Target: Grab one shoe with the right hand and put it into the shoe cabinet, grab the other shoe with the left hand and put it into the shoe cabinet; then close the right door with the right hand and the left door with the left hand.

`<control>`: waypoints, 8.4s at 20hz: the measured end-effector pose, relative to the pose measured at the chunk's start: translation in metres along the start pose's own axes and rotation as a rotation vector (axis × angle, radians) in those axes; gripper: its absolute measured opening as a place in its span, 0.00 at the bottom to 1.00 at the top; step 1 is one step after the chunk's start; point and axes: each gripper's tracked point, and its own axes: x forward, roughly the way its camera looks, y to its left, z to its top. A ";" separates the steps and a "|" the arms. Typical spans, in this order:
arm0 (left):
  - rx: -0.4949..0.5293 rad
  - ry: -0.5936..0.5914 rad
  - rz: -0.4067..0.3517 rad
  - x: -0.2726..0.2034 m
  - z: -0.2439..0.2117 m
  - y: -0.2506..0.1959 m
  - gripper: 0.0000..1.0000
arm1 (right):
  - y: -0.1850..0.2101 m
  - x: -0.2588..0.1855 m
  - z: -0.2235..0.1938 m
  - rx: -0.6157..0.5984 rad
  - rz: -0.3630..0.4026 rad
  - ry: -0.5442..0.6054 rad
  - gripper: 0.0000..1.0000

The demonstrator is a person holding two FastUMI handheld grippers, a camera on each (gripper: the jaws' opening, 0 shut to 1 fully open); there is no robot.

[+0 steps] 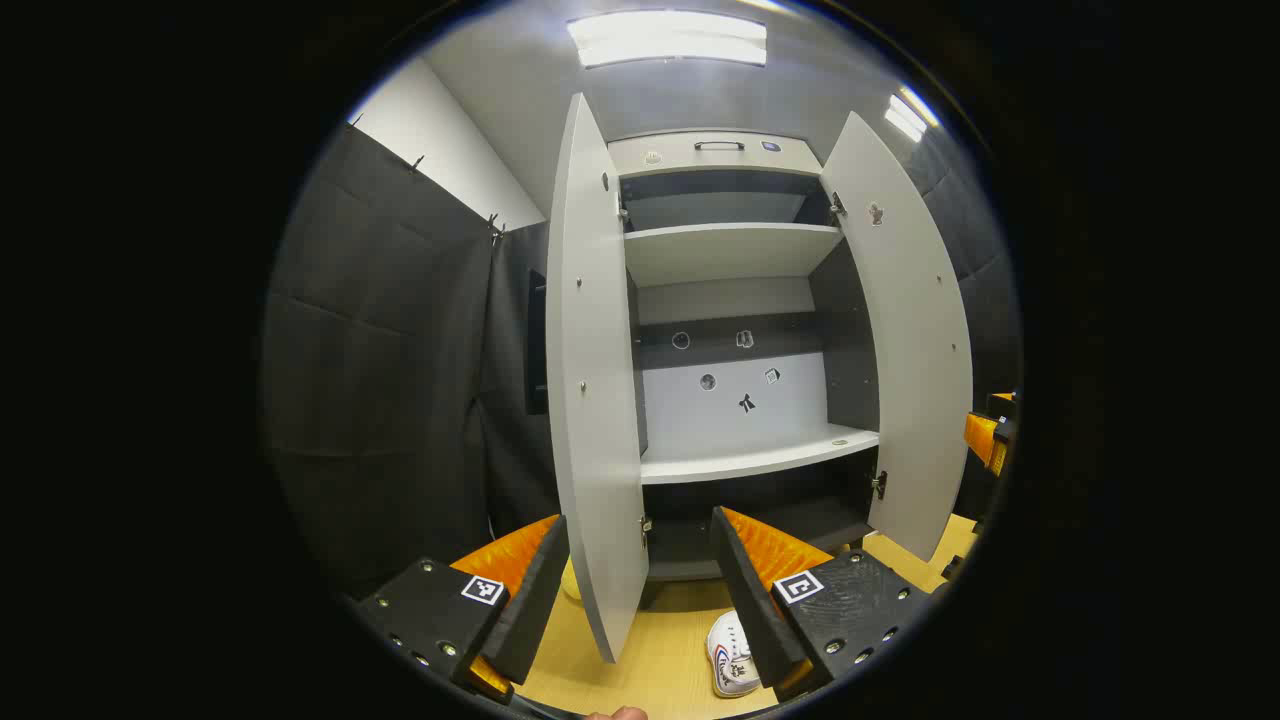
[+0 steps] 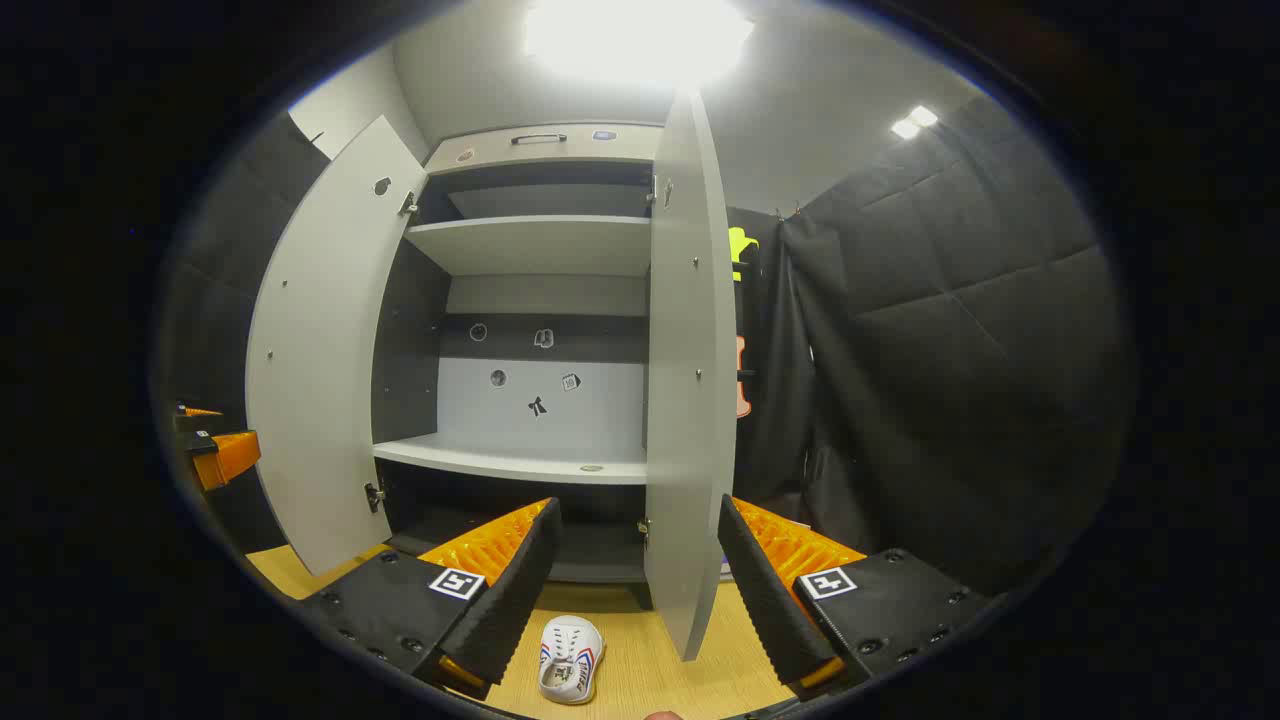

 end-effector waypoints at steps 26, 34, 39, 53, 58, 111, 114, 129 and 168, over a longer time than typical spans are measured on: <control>0.011 -0.028 0.043 -0.014 0.007 0.015 0.79 | 0.039 0.034 -0.025 -0.060 0.069 0.085 0.98; 0.031 -0.023 0.115 -0.030 0.008 0.036 0.78 | 0.080 0.073 -0.087 -0.056 0.174 0.247 0.99; 0.046 -0.011 0.156 -0.040 0.007 0.047 0.79 | 0.095 0.091 -0.157 -0.061 0.219 0.421 0.99; 0.087 0.046 0.299 -0.071 -0.001 0.081 0.78 | 0.134 0.083 -0.299 -0.063 0.355 0.784 0.99; 0.095 0.049 0.327 -0.078 0.002 0.087 0.79 | 0.136 0.078 -0.335 -0.044 0.353 0.903 0.95; -0.005 0.006 -0.030 0.016 -0.014 -0.055 0.79 | 0.152 0.179 -0.029 0.185 0.379 0.365 0.01; -0.020 0.002 -0.062 0.027 -0.017 -0.059 0.79 | 0.151 0.201 -0.010 0.191 0.353 0.337 0.00; -0.054 0.029 -0.132 0.072 -0.043 -0.058 0.79 | 0.158 0.348 0.032 0.113 0.237 0.316 0.01; 0.009 0.541 -0.426 0.114 -0.264 -0.117 0.79 | 0.080 0.097 -0.018 -0.008 0.138 0.126 0.98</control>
